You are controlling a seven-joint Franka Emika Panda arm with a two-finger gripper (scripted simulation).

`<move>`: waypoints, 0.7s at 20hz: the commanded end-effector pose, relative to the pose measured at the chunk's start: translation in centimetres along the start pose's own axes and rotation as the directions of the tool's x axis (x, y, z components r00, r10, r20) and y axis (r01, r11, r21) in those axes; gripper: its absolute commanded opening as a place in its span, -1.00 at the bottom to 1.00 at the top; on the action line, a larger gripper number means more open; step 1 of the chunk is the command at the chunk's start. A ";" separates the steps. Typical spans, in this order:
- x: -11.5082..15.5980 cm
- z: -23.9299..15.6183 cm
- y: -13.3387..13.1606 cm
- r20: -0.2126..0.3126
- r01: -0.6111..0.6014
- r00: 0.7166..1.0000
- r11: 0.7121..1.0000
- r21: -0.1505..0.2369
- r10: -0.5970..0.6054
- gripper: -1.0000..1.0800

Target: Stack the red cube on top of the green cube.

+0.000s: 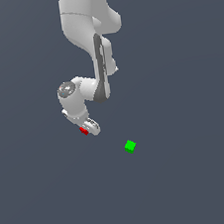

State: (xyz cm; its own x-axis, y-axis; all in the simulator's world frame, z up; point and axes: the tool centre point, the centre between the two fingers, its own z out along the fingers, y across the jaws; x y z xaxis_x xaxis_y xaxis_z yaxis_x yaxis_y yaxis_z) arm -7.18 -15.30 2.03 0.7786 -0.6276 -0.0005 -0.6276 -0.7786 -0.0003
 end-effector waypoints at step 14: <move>0.0 -1.4 0.0 0.000 0.000 1.000 1.000 0.000 0.000 -1.00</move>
State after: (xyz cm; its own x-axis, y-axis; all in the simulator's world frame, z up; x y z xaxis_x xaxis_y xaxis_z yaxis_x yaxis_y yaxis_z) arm -7.24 -15.27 2.88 0.7786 -0.6275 -0.0016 -0.6275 -0.7786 0.0003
